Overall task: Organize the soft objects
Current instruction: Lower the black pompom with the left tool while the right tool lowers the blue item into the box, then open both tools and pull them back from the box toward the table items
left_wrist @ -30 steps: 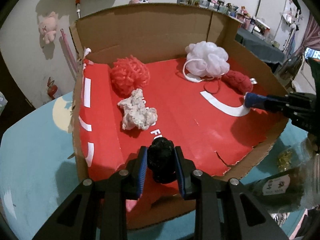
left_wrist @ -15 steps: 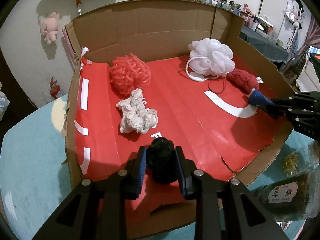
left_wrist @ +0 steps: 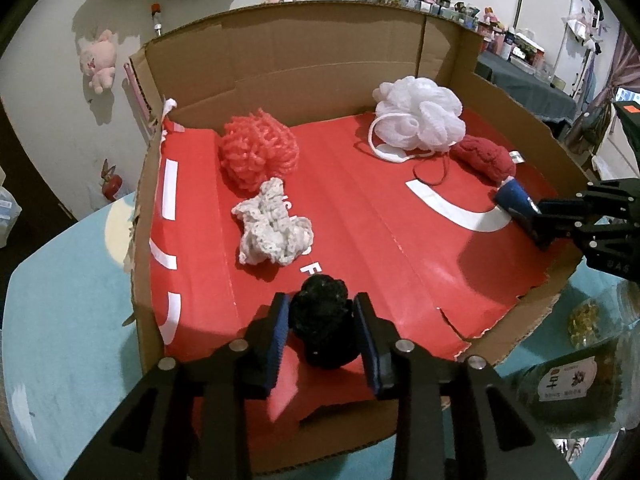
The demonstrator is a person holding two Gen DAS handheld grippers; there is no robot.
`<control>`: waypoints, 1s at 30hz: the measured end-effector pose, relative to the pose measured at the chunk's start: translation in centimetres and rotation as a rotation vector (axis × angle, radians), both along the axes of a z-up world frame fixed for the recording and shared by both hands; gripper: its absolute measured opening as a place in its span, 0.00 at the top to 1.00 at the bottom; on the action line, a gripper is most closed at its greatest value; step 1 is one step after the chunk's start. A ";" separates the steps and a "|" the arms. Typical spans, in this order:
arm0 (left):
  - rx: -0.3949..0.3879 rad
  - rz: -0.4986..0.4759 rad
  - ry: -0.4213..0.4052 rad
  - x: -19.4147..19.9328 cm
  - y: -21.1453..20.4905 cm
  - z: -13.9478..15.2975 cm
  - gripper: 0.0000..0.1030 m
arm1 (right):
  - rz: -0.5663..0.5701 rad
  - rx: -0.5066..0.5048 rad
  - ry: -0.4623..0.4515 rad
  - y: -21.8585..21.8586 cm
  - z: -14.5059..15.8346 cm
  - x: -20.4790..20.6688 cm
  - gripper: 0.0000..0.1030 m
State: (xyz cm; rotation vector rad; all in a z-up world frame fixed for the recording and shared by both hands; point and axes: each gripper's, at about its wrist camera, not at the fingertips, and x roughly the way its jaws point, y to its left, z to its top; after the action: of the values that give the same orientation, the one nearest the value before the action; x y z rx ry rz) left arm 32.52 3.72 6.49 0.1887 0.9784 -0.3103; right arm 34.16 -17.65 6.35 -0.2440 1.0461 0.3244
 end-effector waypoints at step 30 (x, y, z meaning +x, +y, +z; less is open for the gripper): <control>-0.201 0.100 -0.451 -19.9 0.5 11.8 0.05 | -0.029 0.186 -0.589 0.6 15.0 -21.3 0.15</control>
State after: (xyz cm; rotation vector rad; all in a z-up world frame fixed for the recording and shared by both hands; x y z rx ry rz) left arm 12.58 4.20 18.31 0.0222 0.5049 -0.2575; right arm 12.85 -17.01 21.30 -0.1423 0.4347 0.2967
